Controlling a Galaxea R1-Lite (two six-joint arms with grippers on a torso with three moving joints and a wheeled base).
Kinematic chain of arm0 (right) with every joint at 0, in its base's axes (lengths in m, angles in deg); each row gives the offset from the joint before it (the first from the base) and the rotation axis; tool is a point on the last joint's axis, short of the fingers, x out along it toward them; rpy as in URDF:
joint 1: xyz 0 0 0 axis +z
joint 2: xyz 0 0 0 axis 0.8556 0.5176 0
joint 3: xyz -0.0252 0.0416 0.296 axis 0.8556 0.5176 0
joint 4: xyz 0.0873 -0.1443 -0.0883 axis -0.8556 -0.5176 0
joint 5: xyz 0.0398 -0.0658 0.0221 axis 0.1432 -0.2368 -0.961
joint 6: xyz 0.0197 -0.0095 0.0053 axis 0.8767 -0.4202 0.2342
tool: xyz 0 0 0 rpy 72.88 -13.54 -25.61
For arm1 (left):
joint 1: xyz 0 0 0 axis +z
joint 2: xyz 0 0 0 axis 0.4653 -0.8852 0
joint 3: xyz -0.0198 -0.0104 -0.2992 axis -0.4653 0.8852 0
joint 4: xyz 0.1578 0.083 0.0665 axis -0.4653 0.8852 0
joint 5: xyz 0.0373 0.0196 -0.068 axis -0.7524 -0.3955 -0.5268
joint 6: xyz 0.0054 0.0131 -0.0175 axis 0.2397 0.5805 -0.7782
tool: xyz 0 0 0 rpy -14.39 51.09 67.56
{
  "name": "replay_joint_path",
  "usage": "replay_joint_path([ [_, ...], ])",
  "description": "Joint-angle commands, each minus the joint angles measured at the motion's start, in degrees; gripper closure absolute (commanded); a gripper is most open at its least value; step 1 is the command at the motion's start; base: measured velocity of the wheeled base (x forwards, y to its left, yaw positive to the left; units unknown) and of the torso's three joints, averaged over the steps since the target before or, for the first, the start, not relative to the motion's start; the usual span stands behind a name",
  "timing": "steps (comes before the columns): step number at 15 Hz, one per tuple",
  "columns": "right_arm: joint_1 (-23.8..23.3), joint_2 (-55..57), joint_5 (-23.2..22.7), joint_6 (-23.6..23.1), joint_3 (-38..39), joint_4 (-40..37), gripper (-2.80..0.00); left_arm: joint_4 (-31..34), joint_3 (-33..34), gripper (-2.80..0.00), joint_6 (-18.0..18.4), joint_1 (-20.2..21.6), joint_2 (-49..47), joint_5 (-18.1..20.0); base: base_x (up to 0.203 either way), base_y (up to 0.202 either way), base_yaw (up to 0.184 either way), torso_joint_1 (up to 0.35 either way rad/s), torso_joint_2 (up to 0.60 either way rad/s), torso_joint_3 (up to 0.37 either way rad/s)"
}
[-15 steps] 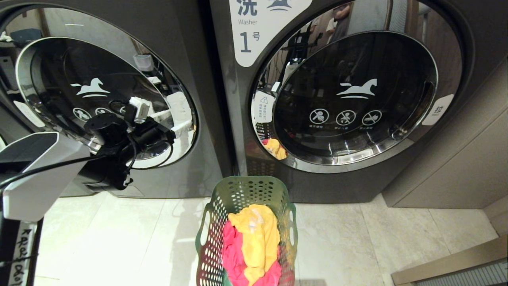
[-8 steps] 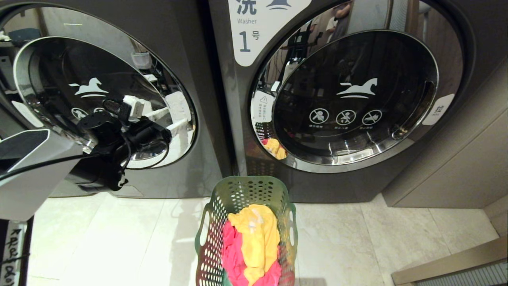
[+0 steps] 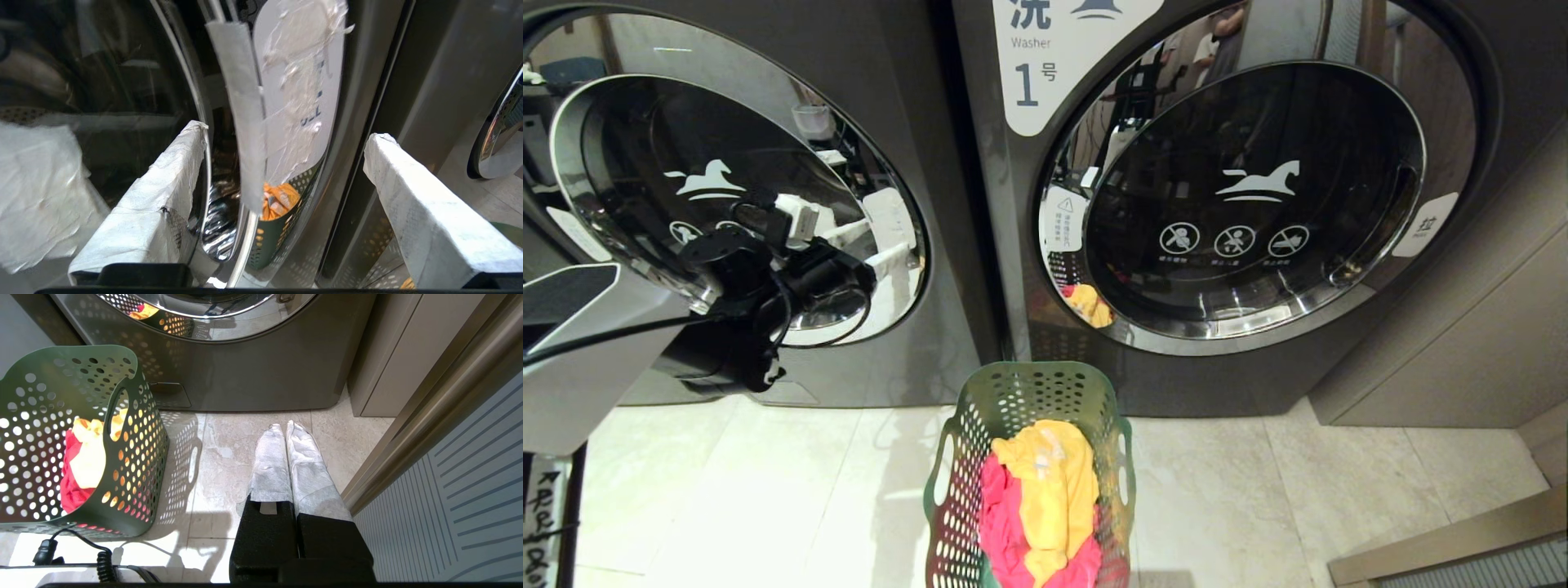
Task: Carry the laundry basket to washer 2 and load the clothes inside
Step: Open the lid of the washing machine
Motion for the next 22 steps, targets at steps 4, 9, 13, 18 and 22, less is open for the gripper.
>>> replay_joint_path([
  [4, 0.0, 0.0, 0.0, 0.0, 0.0, 0.0, 0.0, -0.4, -1.3, -2.8, 0.1, -0.9, -0.7, 0.1, 0.0, 0.0, 0.0, 0.0, 0.0, 0.0],
  [9, 0.0, 0.0, -0.1, 0.0, 0.0, 0.0, 0.0, -0.4, -1.4, -2.8, -0.2, -1.3, -1.1, 0.5, 0.0, 0.0, 0.0, 0.0, 0.0, 0.0],
  [13, 0.0, 0.0, 0.0, 0.0, 0.0, 0.0, 0.0, 0.0, -3.9, -2.8, -0.2, -1.6, -2.8, 1.0, 0.0, 0.0, 0.0, 0.0, 0.0, 0.0],
  [18, 0.0, 0.0, 0.0, 0.0, 0.0, 0.0, 0.0, 1.2, -7.4, -2.8, -3.6, -1.2, -4.1, 4.5, 0.0, 0.0, 0.0, 0.0, 0.0, 0.0],
  [22, 0.0, 0.0, 0.0, 0.0, 0.0, 0.0, 0.0, 1.7, -10.6, -2.8, -6.7, -0.7, -5.6, 7.4, 0.0, 0.0, 0.0, 0.0, 0.0, 0.0],
])
